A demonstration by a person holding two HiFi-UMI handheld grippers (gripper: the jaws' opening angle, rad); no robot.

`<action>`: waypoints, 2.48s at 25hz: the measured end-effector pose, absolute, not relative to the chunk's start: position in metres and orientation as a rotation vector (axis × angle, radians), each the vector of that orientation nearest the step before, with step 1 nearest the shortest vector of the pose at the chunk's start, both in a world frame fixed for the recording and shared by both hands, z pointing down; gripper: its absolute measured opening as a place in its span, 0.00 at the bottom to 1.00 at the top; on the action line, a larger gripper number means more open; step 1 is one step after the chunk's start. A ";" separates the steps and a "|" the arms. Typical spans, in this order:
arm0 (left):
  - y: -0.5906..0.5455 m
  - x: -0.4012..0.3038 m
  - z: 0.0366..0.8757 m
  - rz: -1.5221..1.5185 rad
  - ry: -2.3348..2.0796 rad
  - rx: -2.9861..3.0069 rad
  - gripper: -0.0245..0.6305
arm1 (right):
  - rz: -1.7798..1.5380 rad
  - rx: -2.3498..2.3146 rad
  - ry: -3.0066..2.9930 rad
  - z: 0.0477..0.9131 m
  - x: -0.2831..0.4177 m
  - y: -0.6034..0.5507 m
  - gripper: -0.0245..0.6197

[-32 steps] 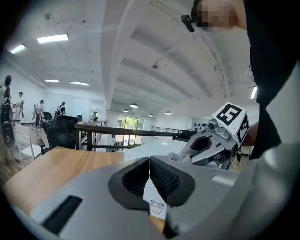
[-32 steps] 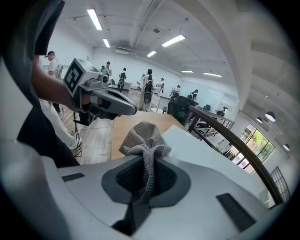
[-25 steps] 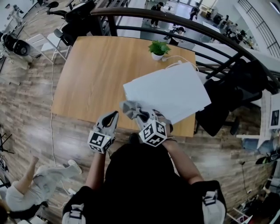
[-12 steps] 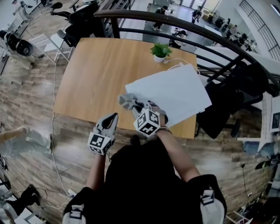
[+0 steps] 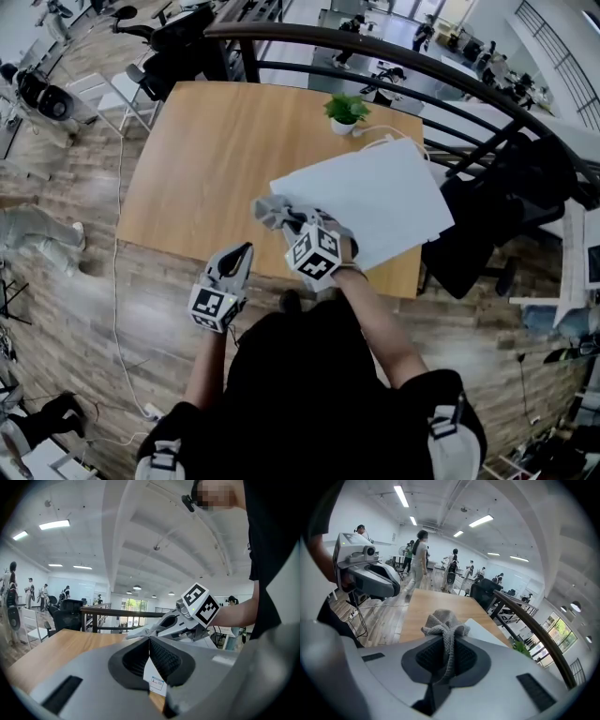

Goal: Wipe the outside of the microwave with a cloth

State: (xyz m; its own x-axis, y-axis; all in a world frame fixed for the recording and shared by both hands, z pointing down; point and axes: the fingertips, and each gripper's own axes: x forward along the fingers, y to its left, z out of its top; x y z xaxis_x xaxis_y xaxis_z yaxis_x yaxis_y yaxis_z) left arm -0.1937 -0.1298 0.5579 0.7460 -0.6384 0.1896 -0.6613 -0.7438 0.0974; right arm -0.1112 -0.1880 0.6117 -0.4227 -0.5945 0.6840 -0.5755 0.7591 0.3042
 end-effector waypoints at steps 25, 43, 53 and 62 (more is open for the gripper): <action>-0.119 -0.180 0.548 0.218 -1.249 2.654 0.04 | 0.078 0.880 -2.151 0.613 -0.024 -0.204 0.08; -0.122 -0.131 0.540 0.239 -1.275 2.644 0.04 | 0.127 0.980 -2.112 0.613 0.077 -0.219 0.08; -0.123 -0.110 0.535 0.237 -1.307 2.651 0.04 | 0.146 1.013 -2.091 0.612 0.124 -0.231 0.08; -0.122 -0.081 0.536 0.238 -1.309 2.651 0.04 | 0.167 1.070 -2.062 0.612 0.177 -0.244 0.08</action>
